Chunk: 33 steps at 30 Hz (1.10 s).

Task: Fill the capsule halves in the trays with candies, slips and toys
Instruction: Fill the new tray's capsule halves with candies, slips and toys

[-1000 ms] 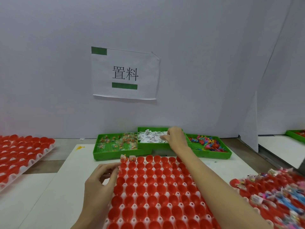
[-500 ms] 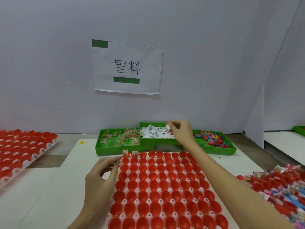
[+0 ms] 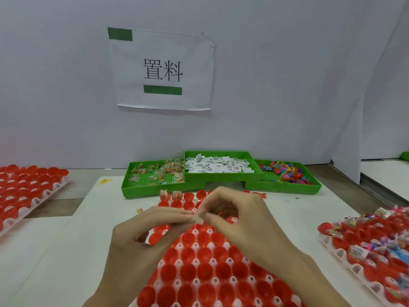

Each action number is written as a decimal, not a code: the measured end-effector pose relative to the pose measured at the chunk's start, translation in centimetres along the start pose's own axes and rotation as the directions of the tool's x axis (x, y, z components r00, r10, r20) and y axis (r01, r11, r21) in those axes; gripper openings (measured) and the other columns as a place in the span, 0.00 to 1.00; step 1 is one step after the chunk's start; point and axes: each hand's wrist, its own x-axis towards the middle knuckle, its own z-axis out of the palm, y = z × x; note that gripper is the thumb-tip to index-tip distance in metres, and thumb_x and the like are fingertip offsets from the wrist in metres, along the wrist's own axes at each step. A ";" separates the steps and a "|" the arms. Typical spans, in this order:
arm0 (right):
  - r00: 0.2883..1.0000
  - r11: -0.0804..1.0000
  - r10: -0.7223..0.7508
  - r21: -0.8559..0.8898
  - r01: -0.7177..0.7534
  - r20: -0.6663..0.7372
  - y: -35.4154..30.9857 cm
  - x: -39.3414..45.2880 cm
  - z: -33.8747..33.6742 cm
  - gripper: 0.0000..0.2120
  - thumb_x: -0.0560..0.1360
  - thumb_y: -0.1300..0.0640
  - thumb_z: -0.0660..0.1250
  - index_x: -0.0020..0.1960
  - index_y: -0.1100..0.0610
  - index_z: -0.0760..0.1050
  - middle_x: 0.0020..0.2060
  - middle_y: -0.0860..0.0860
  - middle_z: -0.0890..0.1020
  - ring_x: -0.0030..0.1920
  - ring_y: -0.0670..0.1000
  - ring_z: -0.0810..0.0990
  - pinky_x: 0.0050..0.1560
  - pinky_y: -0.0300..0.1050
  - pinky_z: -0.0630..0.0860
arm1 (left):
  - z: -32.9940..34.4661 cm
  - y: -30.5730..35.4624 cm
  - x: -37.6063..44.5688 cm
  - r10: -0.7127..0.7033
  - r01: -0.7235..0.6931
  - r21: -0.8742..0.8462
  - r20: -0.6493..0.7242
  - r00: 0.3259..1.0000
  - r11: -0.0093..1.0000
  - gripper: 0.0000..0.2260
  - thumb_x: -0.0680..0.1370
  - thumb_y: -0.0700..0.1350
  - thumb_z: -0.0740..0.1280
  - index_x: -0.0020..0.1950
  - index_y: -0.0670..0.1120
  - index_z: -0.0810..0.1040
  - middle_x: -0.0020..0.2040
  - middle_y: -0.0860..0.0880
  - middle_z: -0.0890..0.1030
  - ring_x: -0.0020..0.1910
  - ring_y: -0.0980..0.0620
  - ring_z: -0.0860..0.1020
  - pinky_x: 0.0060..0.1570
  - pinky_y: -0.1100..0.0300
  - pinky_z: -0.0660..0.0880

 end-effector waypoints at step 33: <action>0.764 0.570 0.442 -0.510 -0.644 -0.470 16.0 8.3 -10.0 0.10 0.80 0.70 0.63 0.55 0.66 0.83 0.51 0.62 0.85 0.52 0.59 0.83 0.55 0.53 0.80 | -0.7 -1.4 0.3 -0.230 0.229 0.029 0.017 0.973 0.973 0.12 0.68 0.41 0.77 0.47 0.57 0.88 0.44 0.49 0.86 0.41 0.50 0.85 0.45 0.60 0.82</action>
